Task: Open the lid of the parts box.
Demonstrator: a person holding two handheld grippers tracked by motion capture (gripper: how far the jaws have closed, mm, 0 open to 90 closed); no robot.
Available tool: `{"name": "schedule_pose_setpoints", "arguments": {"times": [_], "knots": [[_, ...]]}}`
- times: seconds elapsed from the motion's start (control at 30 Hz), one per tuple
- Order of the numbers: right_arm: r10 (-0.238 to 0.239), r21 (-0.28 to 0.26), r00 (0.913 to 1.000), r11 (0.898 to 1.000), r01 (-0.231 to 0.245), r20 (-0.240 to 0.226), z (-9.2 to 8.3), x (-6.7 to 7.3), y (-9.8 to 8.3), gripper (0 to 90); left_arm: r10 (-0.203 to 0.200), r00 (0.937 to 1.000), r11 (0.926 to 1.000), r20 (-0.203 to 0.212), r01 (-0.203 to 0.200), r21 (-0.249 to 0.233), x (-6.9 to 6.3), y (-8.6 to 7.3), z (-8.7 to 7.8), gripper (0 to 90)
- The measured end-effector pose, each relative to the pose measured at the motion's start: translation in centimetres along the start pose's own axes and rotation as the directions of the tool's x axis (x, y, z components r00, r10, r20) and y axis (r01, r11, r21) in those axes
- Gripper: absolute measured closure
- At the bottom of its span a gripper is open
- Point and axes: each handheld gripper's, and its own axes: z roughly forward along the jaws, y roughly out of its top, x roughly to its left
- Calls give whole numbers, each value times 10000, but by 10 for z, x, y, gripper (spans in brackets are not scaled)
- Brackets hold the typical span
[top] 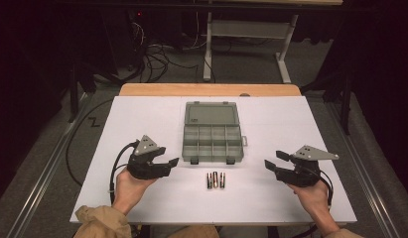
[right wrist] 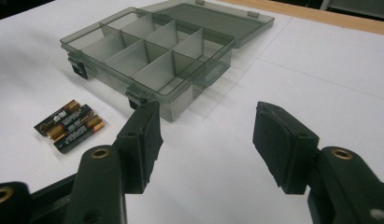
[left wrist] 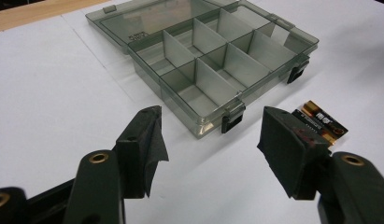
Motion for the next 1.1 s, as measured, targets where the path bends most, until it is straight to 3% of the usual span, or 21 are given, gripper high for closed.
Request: {"name": "schedule_pose_setpoints", "arguments": {"times": [0.13, 0.23, 0.43, 0.63, 1.1], "knots": [[-31, -239, 10000, 9997, 32, 13, -5, 1, -6, 424, 15, 10000, 10000, 13, -16, 56, 0, -6, -1, 389], [-94, -372, 9999, 9993, 96, 57, -6, 3, -13, 421, 199, 9996, 9996, -202, -195, 198, 1, -8, 0, 410], [-232, -499, 9996, 9985, 239, 131, -7, 5, -22, 419, -18, 10000, 9998, -20, 18, 220, -4, -4, 0, 412], [-169, -394, 9998, 9991, 173, 109, -4, 3, -26, 420, 372, 9993, 9972, -55, -368, 647, -9, -7, 7, 401], [-35, -548, 10000, 9985, 36, 15, -10, 3, -31, 417, 329, 9991, 9903, 268, -362, 1344, -25, -15, 22, 426]]}}
